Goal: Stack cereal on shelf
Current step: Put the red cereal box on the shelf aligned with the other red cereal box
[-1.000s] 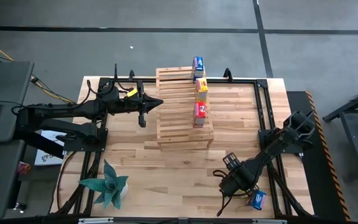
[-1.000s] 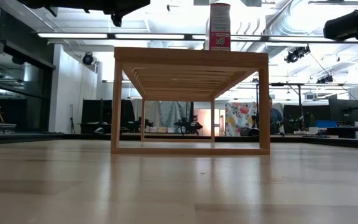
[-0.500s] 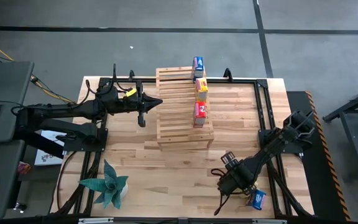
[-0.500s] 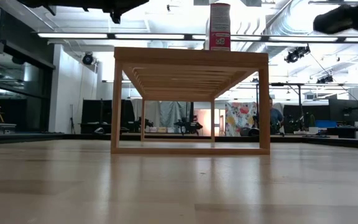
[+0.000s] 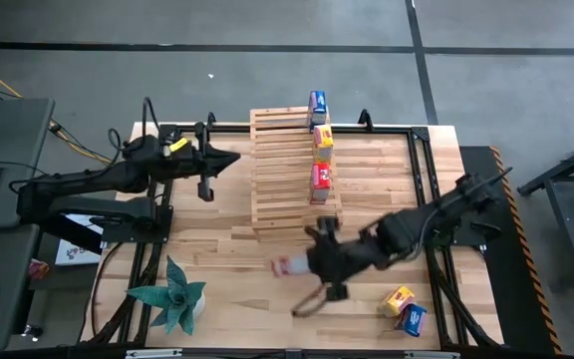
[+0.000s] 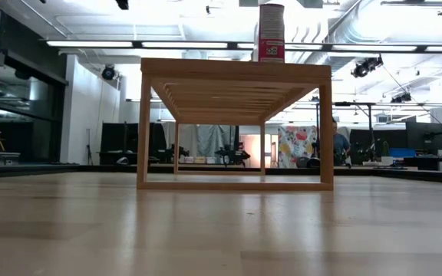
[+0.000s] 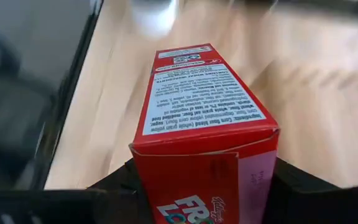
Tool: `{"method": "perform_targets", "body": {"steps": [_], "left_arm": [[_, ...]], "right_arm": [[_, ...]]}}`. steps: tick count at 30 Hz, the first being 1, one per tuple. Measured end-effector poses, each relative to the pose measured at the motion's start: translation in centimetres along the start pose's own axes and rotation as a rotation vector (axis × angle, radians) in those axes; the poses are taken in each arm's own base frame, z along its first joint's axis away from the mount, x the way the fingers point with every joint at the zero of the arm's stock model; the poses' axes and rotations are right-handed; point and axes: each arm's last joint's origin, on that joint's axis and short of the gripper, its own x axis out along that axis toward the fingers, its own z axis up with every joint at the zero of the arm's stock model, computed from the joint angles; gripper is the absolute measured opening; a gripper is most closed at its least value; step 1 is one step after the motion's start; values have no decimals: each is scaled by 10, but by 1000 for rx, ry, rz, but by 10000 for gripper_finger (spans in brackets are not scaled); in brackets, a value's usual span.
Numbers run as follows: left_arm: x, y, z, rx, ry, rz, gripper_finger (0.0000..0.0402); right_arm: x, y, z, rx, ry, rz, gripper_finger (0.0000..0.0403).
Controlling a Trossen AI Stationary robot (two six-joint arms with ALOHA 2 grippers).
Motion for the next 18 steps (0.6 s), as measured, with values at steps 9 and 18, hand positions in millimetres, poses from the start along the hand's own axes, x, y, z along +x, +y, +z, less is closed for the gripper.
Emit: {"method": "perform_targets", "body": {"steps": [9,18], "left_arm": [[-9,-1,1,-3,29,-3,0],[-9,-1,1,-3,31,-4,0]], "right_arm": [[8,-54,58,48,2,-178,170],[38,-122,27,334,248,-217,170]]}}
